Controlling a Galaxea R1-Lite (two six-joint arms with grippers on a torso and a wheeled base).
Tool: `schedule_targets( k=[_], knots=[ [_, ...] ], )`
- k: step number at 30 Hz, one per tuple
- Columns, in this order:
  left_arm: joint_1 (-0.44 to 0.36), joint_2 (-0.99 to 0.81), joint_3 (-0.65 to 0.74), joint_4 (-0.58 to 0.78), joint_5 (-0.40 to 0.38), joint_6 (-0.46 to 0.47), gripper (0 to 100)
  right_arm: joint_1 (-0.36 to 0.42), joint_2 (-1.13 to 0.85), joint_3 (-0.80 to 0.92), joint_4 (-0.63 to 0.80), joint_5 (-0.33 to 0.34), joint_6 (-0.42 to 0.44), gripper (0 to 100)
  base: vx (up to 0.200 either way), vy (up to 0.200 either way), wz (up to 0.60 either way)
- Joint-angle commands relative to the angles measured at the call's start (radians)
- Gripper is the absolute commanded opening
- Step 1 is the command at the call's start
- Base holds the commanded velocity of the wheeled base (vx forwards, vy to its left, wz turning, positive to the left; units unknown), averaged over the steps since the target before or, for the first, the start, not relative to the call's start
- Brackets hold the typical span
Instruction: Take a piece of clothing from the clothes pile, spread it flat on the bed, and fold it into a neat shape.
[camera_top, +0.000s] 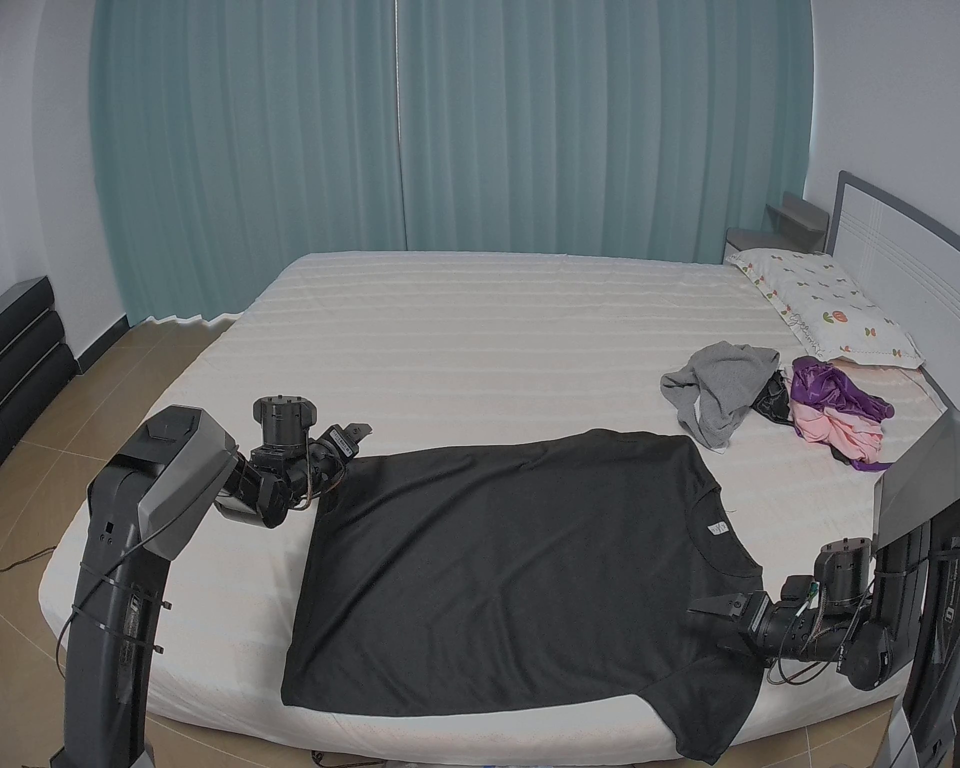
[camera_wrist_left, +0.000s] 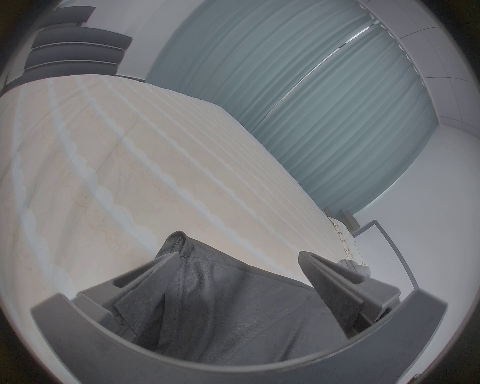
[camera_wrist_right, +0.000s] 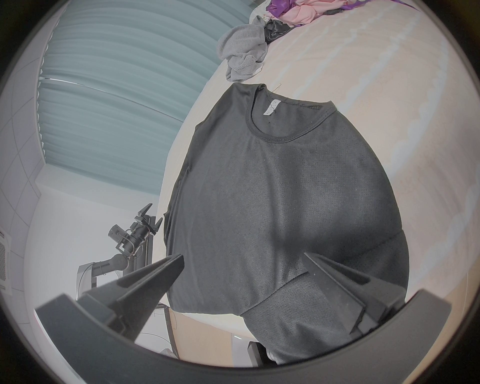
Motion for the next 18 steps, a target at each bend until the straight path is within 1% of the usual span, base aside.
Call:
schedule_targets(
  k=[1, 4, 9, 14, 15, 18],
  knots=[
    [0.004, 0.027, -0.025, 0.007, 0.003, 0.000, 100, 0.001, 0.003, 0.001, -0.016, 0.001, 0.000, 100, 0.000, 0.000, 0.00],
    [0.004, 0.038, -0.038, 0.007, 0.009, 0.001, 100, 0.001, 0.003, 0.001, -0.016, 0.001, 0.000, 100, 0.000, 0.000, 0.00],
    [0.002, 0.064, -0.074, 0.013, 0.052, 0.009, 100, 0.001, 0.003, 0.002, -0.016, 0.001, 0.000, 100, 0.000, 0.000, 0.00],
    [0.004, 0.075, -0.096, 0.035, 0.063, 0.015, 100, 0.001, 0.003, 0.002, -0.016, 0.001, 0.000, 100, 0.000, 0.000, 0.00],
    [0.005, 0.085, -0.114, 0.038, 0.083, 0.015, 100, 0.001, 0.003, 0.002, -0.016, 0.001, 0.000, 100, 0.000, 0.000, 0.00],
    [0.004, 0.092, -0.127, 0.039, 0.088, 0.015, 100, 0.001, 0.003, 0.002, -0.016, 0.001, 0.000, 100, 0.000, 0.000, 0.00]
  ],
)
